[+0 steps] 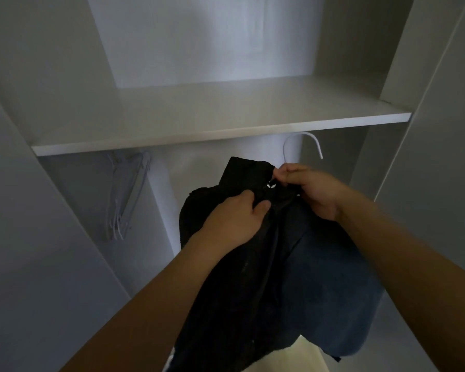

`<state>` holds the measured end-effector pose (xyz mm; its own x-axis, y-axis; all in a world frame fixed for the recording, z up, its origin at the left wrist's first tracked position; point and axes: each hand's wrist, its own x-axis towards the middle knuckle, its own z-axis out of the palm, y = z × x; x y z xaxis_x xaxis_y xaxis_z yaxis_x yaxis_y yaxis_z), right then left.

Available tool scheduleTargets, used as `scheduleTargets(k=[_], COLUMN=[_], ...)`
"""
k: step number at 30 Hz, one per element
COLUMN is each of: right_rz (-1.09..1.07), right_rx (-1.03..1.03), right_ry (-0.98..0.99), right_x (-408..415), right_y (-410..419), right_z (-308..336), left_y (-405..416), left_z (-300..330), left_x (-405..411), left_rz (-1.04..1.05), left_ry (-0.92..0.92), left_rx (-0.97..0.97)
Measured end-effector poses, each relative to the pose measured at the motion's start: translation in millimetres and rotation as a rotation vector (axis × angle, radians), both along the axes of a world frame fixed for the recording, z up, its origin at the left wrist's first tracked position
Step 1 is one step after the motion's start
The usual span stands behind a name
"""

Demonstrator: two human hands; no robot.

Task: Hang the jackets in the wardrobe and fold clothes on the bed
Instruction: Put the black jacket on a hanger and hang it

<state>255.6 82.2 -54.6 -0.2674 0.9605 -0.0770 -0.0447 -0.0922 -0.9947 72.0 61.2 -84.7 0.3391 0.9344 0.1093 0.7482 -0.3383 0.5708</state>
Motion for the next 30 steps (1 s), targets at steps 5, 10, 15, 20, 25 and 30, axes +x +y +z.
scheduleTargets(k=[5, 10, 15, 20, 25, 30], right_rz=[-0.26, -0.341, -0.41, -0.419, -0.216, -0.179], right_rx=[0.211, 0.253, 0.149, 0.105, 0.152, 0.225], right_ry=[-0.343, -0.406, -0.317, -0.197, -0.233, -0.483], right_x=[-0.2, 3.1, 6.0, 3.5, 9.5, 0.1], right_y=[4.6, 9.4, 16.0, 17.0, 10.2, 9.4], right_z=[-11.3, -22.4, -24.3, -21.4, -9.4, -2.4], left_y=[-3.2, -12.5, -22.3, -17.4, 29.4, 53.2], left_z=[-13.5, -16.3, -21.0, -26.6, -35.8, -60.1], left_x=[1.0, -6.7, -7.5, -8.9, -56.9, -81.1], left_rz=[-0.122, -0.169, -0.193, -0.29, 0.087, 0.094], left_ry=[-0.026, 0.117, 0.234, 0.224, -0.06, -0.178], left_rx=[0.001, 0.108, 0.258, 0.215, 0.216, -0.082])
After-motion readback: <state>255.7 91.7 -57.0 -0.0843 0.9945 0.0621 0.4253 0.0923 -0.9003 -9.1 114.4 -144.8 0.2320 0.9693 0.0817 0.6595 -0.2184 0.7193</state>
